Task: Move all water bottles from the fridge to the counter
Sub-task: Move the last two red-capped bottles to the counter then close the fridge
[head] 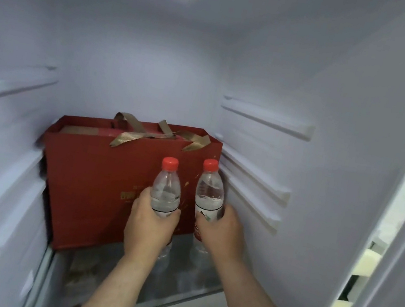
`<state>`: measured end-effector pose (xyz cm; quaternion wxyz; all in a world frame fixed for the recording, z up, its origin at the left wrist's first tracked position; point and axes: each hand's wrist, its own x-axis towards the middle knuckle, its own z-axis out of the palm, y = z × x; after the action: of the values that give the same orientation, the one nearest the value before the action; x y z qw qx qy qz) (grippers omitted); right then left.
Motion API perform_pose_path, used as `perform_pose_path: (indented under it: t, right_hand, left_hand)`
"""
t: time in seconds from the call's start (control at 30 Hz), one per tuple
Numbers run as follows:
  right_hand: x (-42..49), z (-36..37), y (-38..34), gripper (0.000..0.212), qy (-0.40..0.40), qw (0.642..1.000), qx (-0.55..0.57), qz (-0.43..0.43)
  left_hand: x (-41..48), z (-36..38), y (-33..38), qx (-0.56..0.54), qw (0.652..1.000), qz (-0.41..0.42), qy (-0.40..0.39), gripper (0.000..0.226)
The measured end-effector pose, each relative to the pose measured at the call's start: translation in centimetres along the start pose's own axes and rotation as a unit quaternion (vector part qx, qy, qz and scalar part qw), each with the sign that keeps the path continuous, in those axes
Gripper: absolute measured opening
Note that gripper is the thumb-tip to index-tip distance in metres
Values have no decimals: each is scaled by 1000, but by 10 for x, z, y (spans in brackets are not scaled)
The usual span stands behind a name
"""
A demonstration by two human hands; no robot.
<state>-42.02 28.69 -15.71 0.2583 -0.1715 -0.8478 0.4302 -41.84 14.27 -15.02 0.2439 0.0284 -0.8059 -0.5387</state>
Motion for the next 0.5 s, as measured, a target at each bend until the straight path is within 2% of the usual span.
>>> perform_pose_path:
  t: [0.17, 0.33, 0.5]
  right_hand:
    - [-2, 4, 2, 59, -9, 1000, 8, 11]
    - [-5, -1, -5, 48, -25, 999, 26, 10]
    - [-24, -24, -12, 44, 4, 999, 40, -8]
  left_hand:
    - [0, 2, -6, 3, 1000, -16, -8, 50]
    - [0, -4, -8, 1, 999, -43, -10, 39]
    - [-7, -15, 0, -17, 999, -44, -4, 32]
